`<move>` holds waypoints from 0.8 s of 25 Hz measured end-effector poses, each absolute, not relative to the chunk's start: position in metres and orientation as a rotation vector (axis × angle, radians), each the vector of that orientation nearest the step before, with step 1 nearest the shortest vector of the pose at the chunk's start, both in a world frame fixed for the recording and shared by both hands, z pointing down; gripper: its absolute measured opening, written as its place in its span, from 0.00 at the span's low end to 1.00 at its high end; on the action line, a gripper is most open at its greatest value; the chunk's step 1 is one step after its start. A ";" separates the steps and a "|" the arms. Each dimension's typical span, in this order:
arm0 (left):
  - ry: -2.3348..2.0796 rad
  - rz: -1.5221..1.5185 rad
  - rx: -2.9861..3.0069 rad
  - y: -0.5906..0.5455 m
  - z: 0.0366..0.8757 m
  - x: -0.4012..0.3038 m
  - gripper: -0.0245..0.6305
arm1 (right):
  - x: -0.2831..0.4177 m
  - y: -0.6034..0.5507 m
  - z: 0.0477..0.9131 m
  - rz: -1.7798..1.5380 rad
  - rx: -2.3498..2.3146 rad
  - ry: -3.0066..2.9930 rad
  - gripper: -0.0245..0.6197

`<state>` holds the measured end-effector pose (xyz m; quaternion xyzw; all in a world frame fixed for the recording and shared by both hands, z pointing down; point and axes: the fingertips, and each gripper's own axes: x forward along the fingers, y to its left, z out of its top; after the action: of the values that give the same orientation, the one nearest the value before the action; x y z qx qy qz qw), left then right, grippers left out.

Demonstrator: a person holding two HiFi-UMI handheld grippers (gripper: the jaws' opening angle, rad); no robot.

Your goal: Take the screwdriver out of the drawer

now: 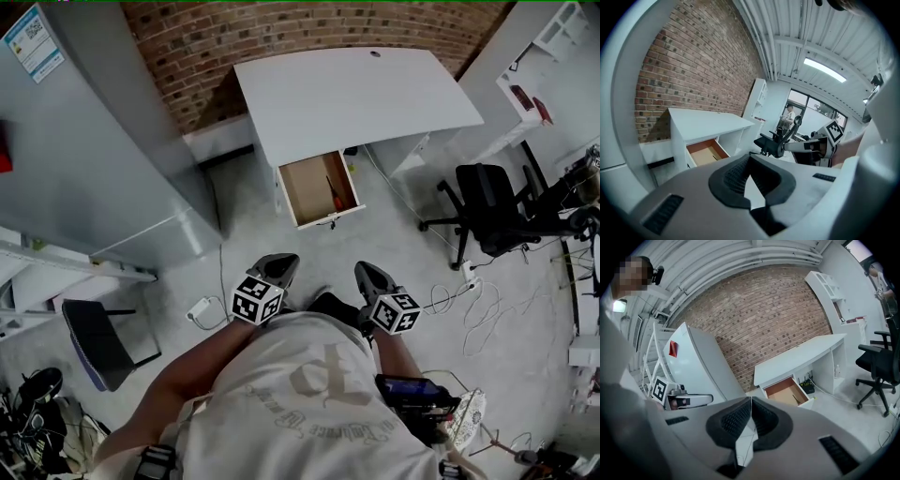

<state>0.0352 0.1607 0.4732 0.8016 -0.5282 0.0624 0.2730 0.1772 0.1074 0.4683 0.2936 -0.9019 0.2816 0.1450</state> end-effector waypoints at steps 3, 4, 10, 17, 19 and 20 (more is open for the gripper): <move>-1.448 0.154 2.126 0.162 0.476 0.023 0.07 | 0.162 0.108 0.471 0.805 0.796 -2.594 0.07; -1.452 0.152 2.122 0.161 0.477 0.021 0.07 | 0.159 0.108 0.472 0.803 0.782 -2.594 0.07; -1.482 0.143 2.091 0.157 0.482 0.006 0.07 | 0.145 0.099 0.481 0.816 0.747 -2.583 0.08; -1.468 0.160 2.085 0.131 0.485 0.000 0.07 | 0.133 0.072 0.484 0.824 0.742 -2.575 0.07; -1.456 0.164 2.093 0.120 0.485 0.001 0.07 | 0.133 0.063 0.484 0.832 0.749 -2.569 0.07; -1.452 0.166 2.096 0.114 0.485 0.002 0.07 | 0.134 0.058 0.485 0.837 0.754 -2.566 0.07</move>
<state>0.0015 0.1135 0.4847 0.7852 -0.5440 0.0622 0.2890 0.1344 0.0583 0.4853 0.2652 -0.9025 0.2944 0.1689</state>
